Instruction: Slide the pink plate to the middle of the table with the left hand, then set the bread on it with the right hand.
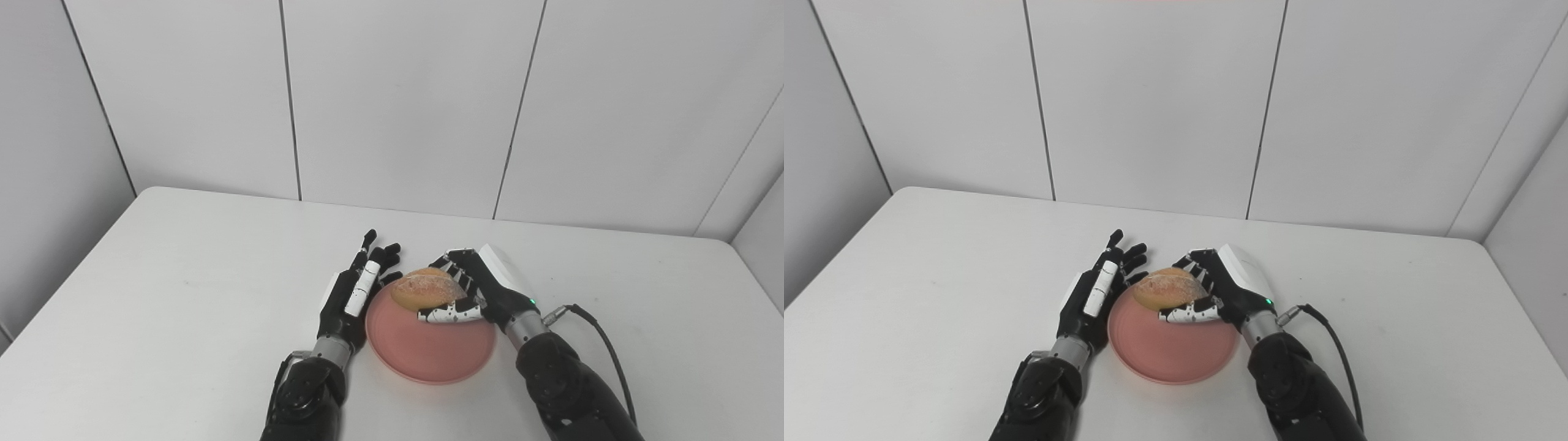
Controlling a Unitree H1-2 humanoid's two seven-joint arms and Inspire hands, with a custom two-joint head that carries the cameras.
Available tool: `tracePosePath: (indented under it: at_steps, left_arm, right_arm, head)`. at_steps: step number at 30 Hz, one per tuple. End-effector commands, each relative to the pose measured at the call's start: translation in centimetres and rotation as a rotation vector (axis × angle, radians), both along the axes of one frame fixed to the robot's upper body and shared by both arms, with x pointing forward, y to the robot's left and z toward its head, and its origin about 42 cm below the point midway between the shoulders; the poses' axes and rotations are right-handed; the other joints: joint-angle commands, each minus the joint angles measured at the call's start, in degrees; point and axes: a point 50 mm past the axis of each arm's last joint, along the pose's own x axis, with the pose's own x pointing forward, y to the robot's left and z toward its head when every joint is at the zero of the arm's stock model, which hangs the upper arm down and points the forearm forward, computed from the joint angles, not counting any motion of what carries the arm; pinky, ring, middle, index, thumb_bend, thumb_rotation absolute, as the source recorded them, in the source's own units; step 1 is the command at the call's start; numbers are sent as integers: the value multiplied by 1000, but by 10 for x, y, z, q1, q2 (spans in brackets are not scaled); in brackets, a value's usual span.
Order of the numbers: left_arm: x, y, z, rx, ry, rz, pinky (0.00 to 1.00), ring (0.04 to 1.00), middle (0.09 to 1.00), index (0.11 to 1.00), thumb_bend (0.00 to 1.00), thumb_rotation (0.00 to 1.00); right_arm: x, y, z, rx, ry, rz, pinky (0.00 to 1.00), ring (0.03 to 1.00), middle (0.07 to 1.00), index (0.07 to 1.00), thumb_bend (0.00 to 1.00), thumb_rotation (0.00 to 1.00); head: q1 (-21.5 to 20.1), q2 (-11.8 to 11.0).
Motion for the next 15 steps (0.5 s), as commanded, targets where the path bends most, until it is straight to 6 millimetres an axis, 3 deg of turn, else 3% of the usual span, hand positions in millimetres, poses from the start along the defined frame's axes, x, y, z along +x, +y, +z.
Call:
tracePosePath:
  at_steps: [1, 15]
  left_arm:
    - [-8, 4, -24, 18, 87, 4, 826, 887, 855, 1000, 858, 766]
    - [-4, 1, -24, 22, 81, 2, 809, 878, 848, 1000, 859, 767]
  right_arm:
    - [8, 1, 25, -12, -99, 28, 186, 254, 427, 524, 514, 0]
    - [17, -5, 23, 27, 60, 43, 173, 239, 419, 522, 515, 0]
  head:
    - [1, 1]
    - [-5, -2]
